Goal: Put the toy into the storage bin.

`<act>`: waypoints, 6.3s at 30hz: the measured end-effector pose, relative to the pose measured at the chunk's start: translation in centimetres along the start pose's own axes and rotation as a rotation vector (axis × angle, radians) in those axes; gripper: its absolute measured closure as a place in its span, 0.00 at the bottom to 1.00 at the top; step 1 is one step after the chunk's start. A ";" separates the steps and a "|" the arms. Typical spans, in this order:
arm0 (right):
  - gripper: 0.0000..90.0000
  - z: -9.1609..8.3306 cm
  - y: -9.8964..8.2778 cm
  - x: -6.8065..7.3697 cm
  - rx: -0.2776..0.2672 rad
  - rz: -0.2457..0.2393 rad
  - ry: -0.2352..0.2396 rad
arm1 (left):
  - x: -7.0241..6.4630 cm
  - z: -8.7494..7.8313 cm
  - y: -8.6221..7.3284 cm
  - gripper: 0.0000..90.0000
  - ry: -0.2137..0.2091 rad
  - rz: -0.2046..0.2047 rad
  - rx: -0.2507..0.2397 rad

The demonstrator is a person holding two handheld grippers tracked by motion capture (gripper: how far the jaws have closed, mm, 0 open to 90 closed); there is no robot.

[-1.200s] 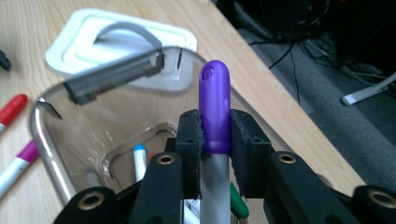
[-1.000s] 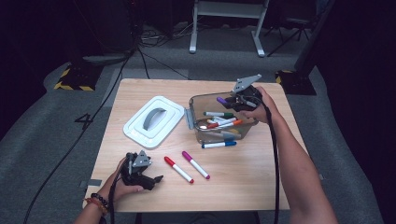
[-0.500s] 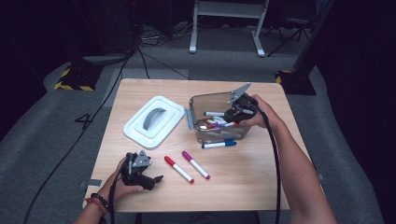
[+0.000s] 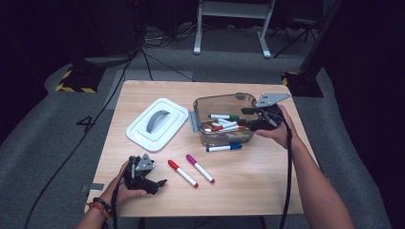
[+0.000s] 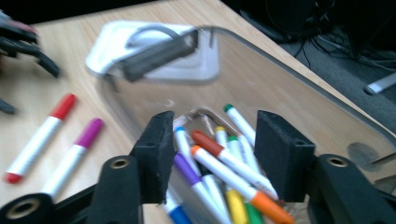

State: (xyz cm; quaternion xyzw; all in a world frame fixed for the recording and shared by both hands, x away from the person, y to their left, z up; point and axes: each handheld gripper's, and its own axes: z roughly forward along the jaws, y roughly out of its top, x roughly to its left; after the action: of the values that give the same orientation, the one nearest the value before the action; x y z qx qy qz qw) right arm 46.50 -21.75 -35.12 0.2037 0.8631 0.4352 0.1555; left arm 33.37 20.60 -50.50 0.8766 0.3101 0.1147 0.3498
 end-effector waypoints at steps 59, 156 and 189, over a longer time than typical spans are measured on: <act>0.83 13.2 -5.8 13.4 0.167 -0.070 0.200 | 0.0 0.0 0.0 0.12 -0.003 0.003 0.000; 0.68 8.7 2.5 -1.3 0.301 -0.227 0.103 | -0.1 -0.2 -0.2 0.12 -0.001 0.005 0.002; 0.41 -5.0 -3.8 5.4 -0.139 -0.061 0.006 | -0.1 -0.2 -0.2 0.12 -0.001 0.006 0.002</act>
State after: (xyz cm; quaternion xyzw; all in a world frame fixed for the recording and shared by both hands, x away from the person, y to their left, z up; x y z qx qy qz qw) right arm 38.78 -24.58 -35.87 0.1649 0.8371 0.4895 0.1799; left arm 33.18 20.75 -50.48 0.8777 0.3076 0.1152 0.3488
